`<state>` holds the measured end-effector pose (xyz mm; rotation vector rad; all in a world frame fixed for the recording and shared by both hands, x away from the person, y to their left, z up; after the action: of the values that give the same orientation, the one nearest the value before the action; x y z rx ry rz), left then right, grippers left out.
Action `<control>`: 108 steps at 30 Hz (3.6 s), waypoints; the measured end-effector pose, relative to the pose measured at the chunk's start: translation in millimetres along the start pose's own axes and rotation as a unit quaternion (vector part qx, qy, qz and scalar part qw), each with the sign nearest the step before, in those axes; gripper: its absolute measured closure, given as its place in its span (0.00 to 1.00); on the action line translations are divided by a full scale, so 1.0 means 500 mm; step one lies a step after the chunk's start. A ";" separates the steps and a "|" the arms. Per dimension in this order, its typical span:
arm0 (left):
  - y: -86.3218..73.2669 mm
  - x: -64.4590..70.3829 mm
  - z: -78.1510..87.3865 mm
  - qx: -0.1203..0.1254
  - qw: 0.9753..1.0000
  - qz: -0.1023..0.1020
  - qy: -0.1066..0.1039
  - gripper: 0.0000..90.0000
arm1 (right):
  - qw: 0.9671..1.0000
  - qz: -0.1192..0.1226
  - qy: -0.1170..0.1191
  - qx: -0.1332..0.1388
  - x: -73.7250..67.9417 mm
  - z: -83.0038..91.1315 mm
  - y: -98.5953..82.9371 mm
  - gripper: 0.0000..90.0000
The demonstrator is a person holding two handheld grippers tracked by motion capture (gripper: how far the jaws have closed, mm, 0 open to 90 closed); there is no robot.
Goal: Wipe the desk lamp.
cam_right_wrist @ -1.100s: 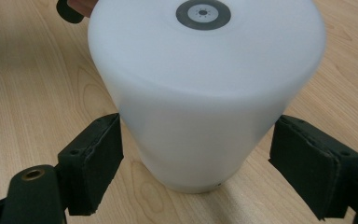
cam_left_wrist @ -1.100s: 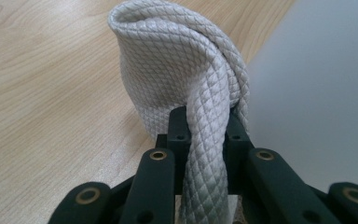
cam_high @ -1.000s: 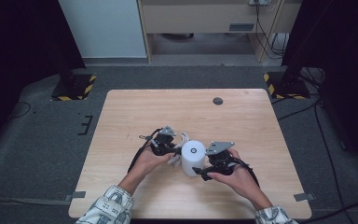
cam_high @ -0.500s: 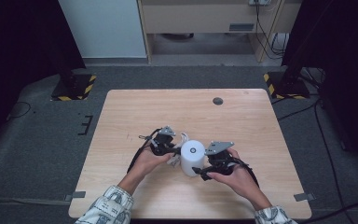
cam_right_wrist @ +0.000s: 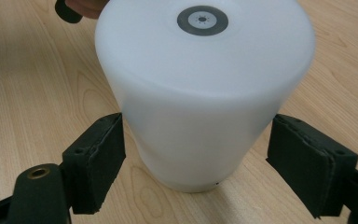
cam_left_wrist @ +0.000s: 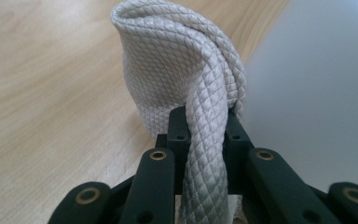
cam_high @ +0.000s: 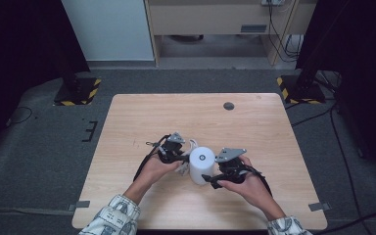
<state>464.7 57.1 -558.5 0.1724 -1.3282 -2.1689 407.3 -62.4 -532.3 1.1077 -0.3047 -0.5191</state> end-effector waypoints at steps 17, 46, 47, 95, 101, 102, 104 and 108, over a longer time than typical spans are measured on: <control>0.093 -0.016 0.078 0.076 0.997 0.000 0.015 0.86 | 1.000 -0.004 -0.002 0.025 -0.001 0.004 0.017 0.22; 0.061 -0.002 0.046 0.048 0.999 -0.012 -0.011 0.86 | 0.999 0.001 -0.004 0.033 -0.001 0.005 0.019 0.22; 0.061 -0.004 0.049 0.050 0.999 -0.012 -0.012 0.86 | 0.999 0.001 -0.004 0.033 -0.001 0.005 0.019 0.22; 0.049 0.000 0.061 0.018 0.997 -0.071 0.000 0.86 | 0.999 0.003 -0.011 0.034 0.008 0.007 0.021 0.26; 0.011 -0.003 0.022 -0.029 0.996 -0.085 0.007 0.86 | 0.999 0.003 -0.012 0.036 0.008 0.007 0.022 0.26; 0.006 -0.005 0.018 -0.037 0.995 -0.090 0.008 0.86 | 0.999 0.003 -0.012 0.035 0.009 0.007 0.022 0.26; -0.002 -0.007 0.011 -0.046 0.995 -0.092 0.008 0.86 | 0.999 0.003 -0.012 0.035 0.008 0.007 0.022 0.26; -0.012 -0.009 0.009 -0.059 0.994 -0.097 0.009 0.86 | 0.999 0.002 -0.011 0.034 0.009 0.008 0.021 0.26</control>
<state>464.0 64.9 -561.9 0.2848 -1.2119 -2.3939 411.7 -64.2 -521.1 1.1684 -0.3456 -0.5218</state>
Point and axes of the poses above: each handheld gripper's, and its own axes: z roughly backward along the jaws, y roughly out of its top, x roughly to its right, the point moved 9 cm from there along -z, roughly forward along the jaws, and after that the axes turned 15 degrees about x, right-handed, at the moved point
